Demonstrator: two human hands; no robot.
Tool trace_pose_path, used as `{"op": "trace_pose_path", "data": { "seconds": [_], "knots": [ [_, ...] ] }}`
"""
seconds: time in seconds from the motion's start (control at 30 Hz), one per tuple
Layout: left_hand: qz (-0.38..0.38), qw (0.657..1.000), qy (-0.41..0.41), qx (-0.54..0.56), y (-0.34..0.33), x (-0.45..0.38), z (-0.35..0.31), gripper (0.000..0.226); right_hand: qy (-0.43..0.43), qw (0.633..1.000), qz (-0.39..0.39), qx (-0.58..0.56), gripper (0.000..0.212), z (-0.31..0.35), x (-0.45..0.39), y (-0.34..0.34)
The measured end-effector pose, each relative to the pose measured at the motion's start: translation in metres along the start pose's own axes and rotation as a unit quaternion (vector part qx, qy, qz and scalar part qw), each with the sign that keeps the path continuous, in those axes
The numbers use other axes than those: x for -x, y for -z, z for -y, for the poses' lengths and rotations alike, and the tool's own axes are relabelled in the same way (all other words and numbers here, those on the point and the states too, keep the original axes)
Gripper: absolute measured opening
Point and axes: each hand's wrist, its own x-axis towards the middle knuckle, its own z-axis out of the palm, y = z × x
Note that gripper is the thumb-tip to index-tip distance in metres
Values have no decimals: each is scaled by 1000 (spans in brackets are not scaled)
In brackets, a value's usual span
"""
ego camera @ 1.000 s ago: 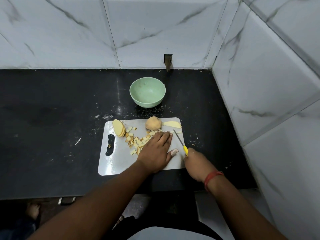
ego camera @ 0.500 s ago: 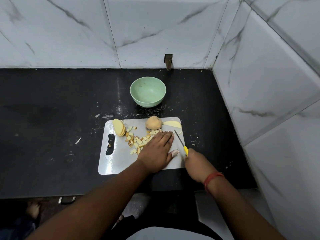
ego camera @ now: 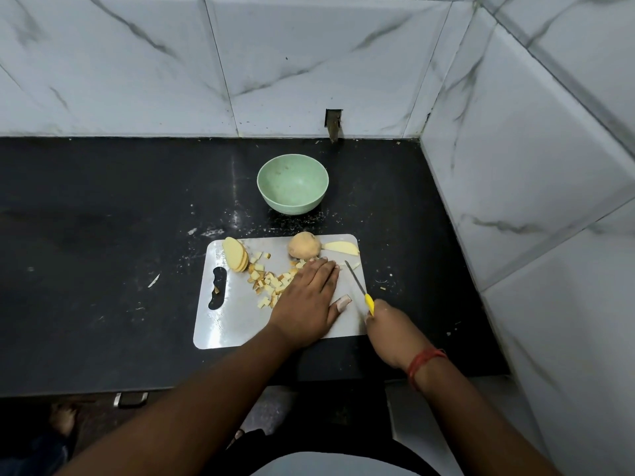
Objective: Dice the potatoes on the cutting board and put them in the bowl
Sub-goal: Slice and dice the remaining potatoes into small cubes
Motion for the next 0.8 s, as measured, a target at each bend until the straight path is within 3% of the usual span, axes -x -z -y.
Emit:
{"op": "trace_pose_path", "data": {
  "seconds": [0.17, 0.3, 0.67, 0.8],
  "knots": [
    [-6, 1000, 13, 0, -2, 0, 1, 68, -16, 1000, 17, 6, 17, 9, -12, -3],
    [-16, 1000, 1, -2, -2, -1, 1, 67, -24, 1000, 14, 9, 8, 11, -17, 0],
    [6, 1000, 3, 0, -4, -3, 2, 76, -18, 999, 36, 20, 9, -5, 2, 1],
    [10, 1000, 3, -5, -4, -3, 2, 76, -6, 1000, 8, -12, 12, -5, 9, 3]
  ]
}}
